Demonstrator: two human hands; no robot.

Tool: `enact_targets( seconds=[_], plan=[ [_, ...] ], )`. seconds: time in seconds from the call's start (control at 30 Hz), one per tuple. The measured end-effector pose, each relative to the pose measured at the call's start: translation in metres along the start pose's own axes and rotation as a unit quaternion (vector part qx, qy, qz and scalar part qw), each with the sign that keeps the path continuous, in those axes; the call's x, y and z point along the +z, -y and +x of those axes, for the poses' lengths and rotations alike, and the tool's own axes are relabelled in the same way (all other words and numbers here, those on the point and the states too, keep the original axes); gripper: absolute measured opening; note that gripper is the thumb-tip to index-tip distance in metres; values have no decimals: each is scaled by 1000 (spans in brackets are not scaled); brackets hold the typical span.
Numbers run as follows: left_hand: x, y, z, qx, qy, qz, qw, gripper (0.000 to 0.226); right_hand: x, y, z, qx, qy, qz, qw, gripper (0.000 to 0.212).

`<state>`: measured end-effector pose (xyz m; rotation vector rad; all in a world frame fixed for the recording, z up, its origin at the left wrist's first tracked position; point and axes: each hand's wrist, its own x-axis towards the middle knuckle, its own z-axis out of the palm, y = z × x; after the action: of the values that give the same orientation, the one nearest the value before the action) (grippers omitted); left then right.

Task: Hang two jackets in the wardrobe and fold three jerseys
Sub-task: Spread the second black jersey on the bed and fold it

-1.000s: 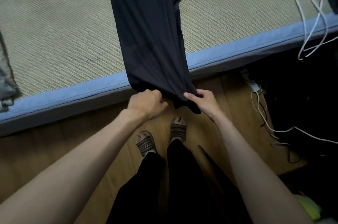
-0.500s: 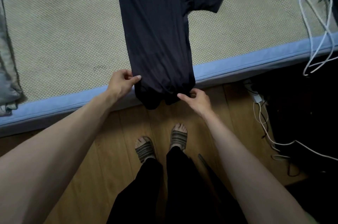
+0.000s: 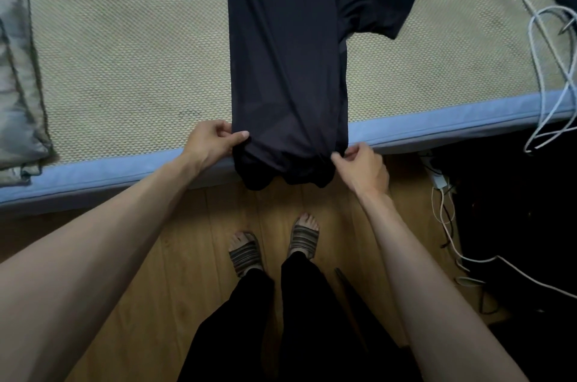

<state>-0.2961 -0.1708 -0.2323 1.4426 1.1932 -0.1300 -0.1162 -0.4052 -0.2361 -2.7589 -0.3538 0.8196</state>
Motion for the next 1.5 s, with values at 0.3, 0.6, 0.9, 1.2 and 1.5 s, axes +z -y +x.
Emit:
enact_targets(
  seconds=[0.3,0.6,0.9,1.2,1.5],
  plan=[
    [-8,6,12,-33,-4,-32,999,17,-8,4,29,24,-17,162,986,21],
    [-25,-42,24,-51,-41,173,983,14,-31,38,46,31,8,136,990,63],
    [43,-169,128,270,-103,449,845,49,-66,45,128,109,163,478,856,16],
    [117,-253,254,220,-103,474,846,65,-106,118,266,174,125,834,508,55],
    [128,-232,283,235,-185,501,812,65,-100,161,305,330,-100,755,558,44]
  ],
)
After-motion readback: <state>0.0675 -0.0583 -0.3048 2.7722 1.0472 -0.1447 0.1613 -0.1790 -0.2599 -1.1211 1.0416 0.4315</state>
